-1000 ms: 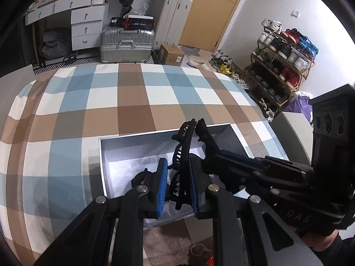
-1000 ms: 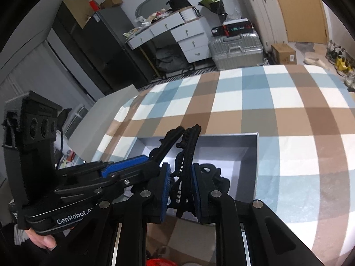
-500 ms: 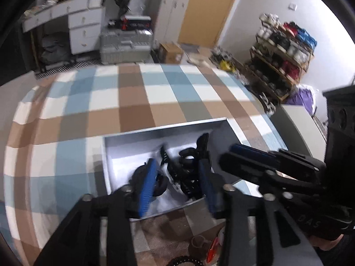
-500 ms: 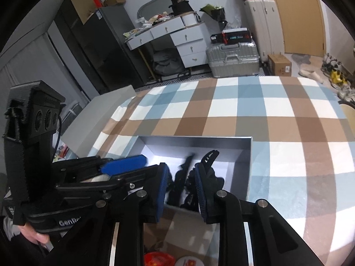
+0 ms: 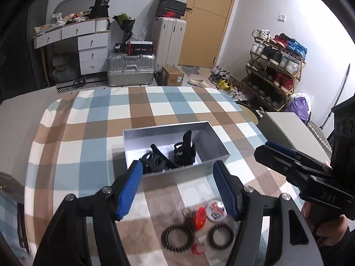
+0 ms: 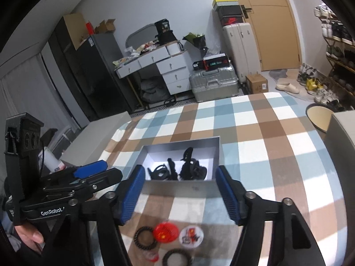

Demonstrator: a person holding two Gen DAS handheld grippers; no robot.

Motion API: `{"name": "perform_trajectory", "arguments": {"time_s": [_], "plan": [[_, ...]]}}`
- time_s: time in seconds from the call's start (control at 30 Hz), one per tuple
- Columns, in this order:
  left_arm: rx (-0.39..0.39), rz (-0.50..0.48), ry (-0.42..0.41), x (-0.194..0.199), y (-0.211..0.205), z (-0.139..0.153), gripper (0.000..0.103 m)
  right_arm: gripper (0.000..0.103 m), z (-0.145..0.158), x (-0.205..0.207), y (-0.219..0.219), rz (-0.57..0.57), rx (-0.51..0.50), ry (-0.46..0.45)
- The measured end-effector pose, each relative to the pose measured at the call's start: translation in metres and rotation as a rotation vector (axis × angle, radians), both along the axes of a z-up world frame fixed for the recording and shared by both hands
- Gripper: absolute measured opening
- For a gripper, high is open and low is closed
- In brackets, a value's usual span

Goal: Organize jewelry
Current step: 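Withdraw both grippers from the box toward the remaining bracelets and badges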

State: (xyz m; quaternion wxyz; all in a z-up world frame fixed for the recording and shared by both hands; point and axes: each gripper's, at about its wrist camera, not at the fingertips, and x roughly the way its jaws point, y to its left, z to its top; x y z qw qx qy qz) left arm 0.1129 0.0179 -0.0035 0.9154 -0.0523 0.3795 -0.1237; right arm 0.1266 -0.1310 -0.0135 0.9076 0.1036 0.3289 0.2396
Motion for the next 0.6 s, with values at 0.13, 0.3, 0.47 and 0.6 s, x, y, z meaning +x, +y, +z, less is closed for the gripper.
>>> {"name": "perform_trajectory", "arguments": {"time_s": [0.13,0.3,0.47,0.6], "plan": [[0.027,0.030,-0.028,-0.018,0.000,-0.001,0.072,0.080,0.003,-0.030,0.000,0.000,-0.022,-0.052],[0.055,0.101,-0.038,-0.042,0.007,-0.012,0.082,0.100,-0.003,-0.066,0.005,-0.047,-0.104,-0.161],[0.101,0.190,-0.028,-0.062,0.011,-0.027,0.091,0.103,-0.025,-0.079,0.009,-0.008,-0.123,-0.109],[0.078,0.152,0.026,-0.075,0.010,-0.047,0.091,0.103,-0.049,-0.084,0.010,0.025,-0.131,-0.042]]}}
